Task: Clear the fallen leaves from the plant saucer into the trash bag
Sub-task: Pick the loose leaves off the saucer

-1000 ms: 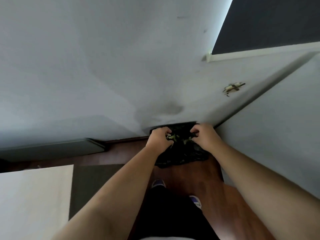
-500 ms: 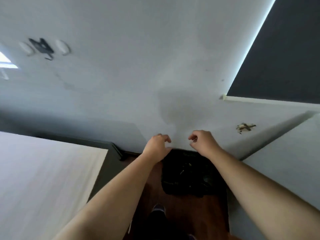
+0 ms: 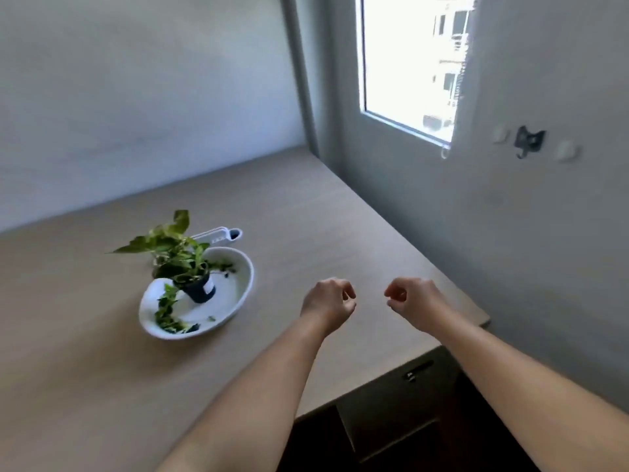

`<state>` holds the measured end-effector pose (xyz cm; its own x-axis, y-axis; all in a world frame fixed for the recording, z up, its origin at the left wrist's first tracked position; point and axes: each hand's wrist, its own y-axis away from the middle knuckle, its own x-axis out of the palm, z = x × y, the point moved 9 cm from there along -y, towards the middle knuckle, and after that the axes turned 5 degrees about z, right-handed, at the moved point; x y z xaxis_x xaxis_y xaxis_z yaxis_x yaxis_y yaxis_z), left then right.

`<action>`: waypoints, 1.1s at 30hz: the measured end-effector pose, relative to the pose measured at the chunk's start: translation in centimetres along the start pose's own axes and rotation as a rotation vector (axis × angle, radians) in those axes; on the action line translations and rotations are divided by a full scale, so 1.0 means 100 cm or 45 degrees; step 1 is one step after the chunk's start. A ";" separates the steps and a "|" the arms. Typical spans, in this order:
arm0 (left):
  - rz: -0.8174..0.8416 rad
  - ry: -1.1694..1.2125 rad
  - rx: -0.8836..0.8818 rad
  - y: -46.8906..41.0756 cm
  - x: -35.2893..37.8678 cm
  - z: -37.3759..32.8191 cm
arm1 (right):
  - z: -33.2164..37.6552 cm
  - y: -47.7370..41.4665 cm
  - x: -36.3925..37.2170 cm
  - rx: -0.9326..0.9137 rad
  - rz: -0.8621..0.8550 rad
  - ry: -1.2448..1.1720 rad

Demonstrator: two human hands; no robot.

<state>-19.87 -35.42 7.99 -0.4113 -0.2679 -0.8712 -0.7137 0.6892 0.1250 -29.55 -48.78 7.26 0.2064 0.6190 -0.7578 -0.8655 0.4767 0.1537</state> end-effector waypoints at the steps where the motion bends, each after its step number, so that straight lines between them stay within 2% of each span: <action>1: -0.041 0.020 -0.066 0.008 -0.017 0.028 | 0.027 -0.010 0.017 -0.055 0.039 0.005; 6: -0.127 0.087 -0.310 0.037 -0.074 0.154 | 0.145 -0.048 0.103 -0.294 0.221 0.090; 9: -0.104 0.075 -0.431 0.045 -0.093 0.228 | 0.198 -0.071 0.154 -0.372 0.293 0.113; 16: -0.034 0.019 -0.654 0.050 -0.119 0.379 | 0.278 -0.117 0.282 -0.446 0.542 0.212; 24: 0.053 -0.101 -0.689 0.039 -0.125 0.439 | 0.297 -0.134 0.352 -0.504 0.696 0.445; 33: -0.002 0.127 -0.678 0.039 -0.121 0.446 | 0.284 -0.151 0.363 -0.543 0.735 0.560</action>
<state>7.59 0.58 -2.18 -0.4433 -0.3492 -0.8256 -0.8923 0.2593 0.3694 3.93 -15.76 -4.59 -0.4419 0.3518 -0.8252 -0.8971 -0.1717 0.4072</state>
